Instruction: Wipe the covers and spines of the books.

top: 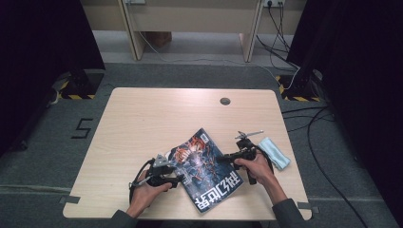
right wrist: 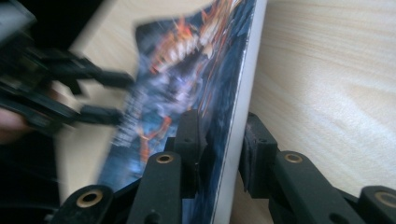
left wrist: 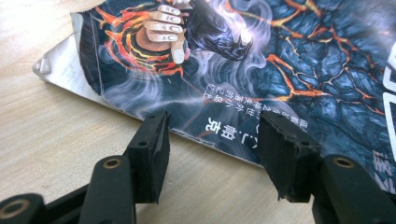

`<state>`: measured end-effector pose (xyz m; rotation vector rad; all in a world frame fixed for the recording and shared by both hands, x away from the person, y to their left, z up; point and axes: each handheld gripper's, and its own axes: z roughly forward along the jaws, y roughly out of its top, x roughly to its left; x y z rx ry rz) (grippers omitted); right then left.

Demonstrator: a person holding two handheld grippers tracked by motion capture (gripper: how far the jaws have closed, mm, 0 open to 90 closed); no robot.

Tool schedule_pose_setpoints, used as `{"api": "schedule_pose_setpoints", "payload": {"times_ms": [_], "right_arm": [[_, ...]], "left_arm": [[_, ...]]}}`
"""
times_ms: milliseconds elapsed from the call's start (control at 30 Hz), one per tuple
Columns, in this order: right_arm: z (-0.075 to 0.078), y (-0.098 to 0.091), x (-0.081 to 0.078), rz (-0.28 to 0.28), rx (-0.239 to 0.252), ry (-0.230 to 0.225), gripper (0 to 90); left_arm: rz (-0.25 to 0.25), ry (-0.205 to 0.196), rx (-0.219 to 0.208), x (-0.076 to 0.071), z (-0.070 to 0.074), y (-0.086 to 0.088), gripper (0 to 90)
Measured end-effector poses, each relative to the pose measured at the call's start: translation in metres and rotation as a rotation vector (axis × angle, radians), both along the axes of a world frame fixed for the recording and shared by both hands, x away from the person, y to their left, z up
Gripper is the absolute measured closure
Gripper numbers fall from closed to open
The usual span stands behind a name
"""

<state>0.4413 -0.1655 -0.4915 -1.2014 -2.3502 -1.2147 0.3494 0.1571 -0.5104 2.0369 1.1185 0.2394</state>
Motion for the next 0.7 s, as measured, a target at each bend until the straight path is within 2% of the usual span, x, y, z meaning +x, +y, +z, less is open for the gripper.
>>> {"api": "schedule_pose_setpoints", "payload": {"times_ms": [33,133,300,333,500,633,700], "right_arm": [[0.003,0.003,-0.001,0.016,-0.030,-0.018,73.5],[0.012,0.005,-0.003,0.039,-0.029,-0.049,75.5],[0.014,0.009,-0.005,0.086,-0.086,-0.103,76.8],[0.015,0.009,-0.005,0.099,-0.090,-0.110,77.3],[0.023,0.014,-0.007,0.176,-0.124,-0.169,80.4],[0.031,0.019,-0.010,0.262,-0.148,-0.227,81.8],[0.034,0.022,-0.012,0.294,-0.153,-0.241,82.1]], "left_arm": [[-0.001,0.001,0.001,0.000,0.000,0.001,43.4],[-0.001,0.004,-0.004,0.000,0.000,0.002,43.4],[0.009,0.009,-0.007,0.001,0.002,0.003,41.9],[0.015,0.007,-0.002,0.001,0.003,0.004,38.5],[0.074,-0.033,-0.028,0.006,0.010,0.018,32.9],[0.096,-0.049,-0.063,0.009,0.014,0.026,31.3],[0.093,-0.055,-0.057,0.010,0.014,0.029,30.5]]}}
